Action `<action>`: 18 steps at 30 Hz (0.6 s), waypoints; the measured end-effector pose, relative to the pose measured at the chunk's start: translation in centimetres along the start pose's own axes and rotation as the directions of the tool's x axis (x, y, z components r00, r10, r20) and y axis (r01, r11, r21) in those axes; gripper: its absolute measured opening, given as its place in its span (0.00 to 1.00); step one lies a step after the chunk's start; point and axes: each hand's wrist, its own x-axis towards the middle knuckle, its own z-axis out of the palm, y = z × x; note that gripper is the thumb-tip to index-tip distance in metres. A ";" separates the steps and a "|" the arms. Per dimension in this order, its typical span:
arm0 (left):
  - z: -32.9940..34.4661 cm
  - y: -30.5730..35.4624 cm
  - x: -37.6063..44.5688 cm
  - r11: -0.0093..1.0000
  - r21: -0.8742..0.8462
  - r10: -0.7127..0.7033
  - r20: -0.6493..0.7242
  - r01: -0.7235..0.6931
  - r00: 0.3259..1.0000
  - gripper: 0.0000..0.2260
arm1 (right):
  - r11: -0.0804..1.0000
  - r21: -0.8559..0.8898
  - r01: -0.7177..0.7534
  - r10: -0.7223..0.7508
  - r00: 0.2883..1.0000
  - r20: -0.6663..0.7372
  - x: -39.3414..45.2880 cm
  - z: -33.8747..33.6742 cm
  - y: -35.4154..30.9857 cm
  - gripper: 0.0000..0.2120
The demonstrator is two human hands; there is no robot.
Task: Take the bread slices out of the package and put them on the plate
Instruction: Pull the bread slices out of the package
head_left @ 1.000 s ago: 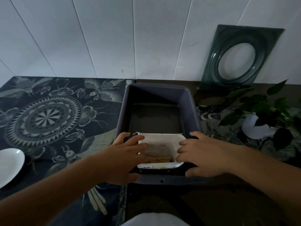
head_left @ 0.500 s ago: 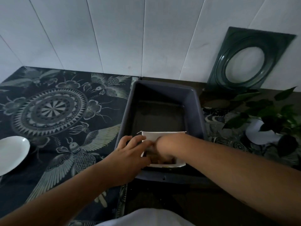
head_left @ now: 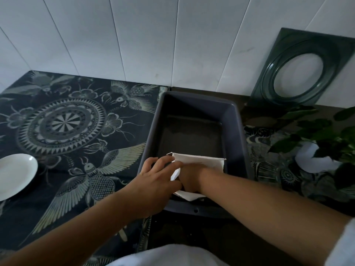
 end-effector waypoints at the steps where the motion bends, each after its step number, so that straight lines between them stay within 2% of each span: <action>1: 0.0 0.0 0.1 1.000 -0.011 -0.001 -0.008 0.001 1.000 0.16 | 1.000 0.000 0.003 -0.003 1.000 0.009 0.1 -0.1 0.1 0.13; 5: 0.0 0.0 0.5 0.998 -0.059 -0.030 -0.038 0.028 0.999 0.13 | 0.998 0.065 0.006 -0.005 1.000 -0.015 0.8 0.2 0.3 0.09; 8: -0.3 0.0 0.8 0.993 -0.099 -0.067 -0.048 0.062 0.997 0.17 | 0.991 0.132 0.005 0.005 0.997 -0.079 1.1 0.4 0.5 0.15; 11: -0.3 0.2 1.3 0.990 -0.111 -0.095 -0.048 0.089 0.994 0.23 | 0.998 0.060 0.025 -0.020 0.996 -0.082 1.1 0.3 1.1 0.23; 14: -0.1 0.4 1.9 0.961 -0.226 -0.179 -0.077 0.157 0.981 0.25 | 0.997 0.012 0.077 -0.075 0.992 -0.102 0.9 0.6 1.6 0.15; 15: -0.1 0.5 2.1 0.949 -0.265 -0.207 -0.106 0.173 0.973 0.24 | 0.995 -0.001 0.103 -0.102 0.988 -0.113 0.7 0.5 1.5 0.16; 18: -0.1 0.7 3.2 0.927 -0.308 -0.283 -0.198 0.214 0.939 0.19 | 0.983 0.065 0.171 -0.157 0.973 -0.171 0.1 0.1 1.4 0.30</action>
